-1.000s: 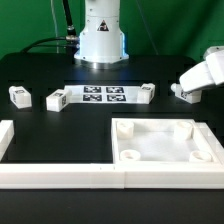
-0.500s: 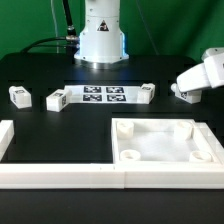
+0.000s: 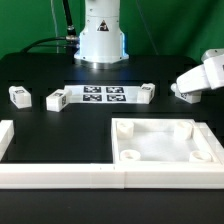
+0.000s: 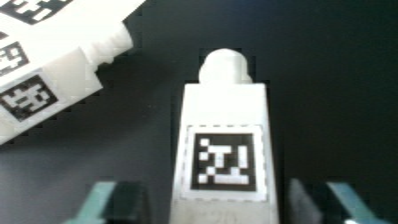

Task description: Assemble square table

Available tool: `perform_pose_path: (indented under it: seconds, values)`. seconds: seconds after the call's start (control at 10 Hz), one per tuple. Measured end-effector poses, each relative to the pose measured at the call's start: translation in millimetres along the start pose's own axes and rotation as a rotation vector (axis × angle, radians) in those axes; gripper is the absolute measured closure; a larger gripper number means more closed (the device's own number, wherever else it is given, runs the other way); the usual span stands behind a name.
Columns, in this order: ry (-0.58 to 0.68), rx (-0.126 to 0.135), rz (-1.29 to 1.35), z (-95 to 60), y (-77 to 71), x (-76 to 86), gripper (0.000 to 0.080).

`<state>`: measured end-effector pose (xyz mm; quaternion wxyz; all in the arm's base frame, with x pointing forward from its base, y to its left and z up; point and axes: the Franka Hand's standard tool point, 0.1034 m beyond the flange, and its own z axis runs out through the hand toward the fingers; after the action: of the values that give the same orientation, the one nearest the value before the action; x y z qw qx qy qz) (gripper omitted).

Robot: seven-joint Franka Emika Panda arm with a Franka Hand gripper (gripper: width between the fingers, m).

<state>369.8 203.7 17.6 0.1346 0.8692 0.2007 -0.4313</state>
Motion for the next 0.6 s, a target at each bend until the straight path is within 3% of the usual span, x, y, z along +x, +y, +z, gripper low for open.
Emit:
perform_pose_path:
  seconds: [0.1,0.6]
  values:
    - [0.0,0.0,0.0,-0.1,0.0,-0.1,0.0512]
    - [0.0,0.0,0.0,0.0,0.0,-0.1,0.0512]
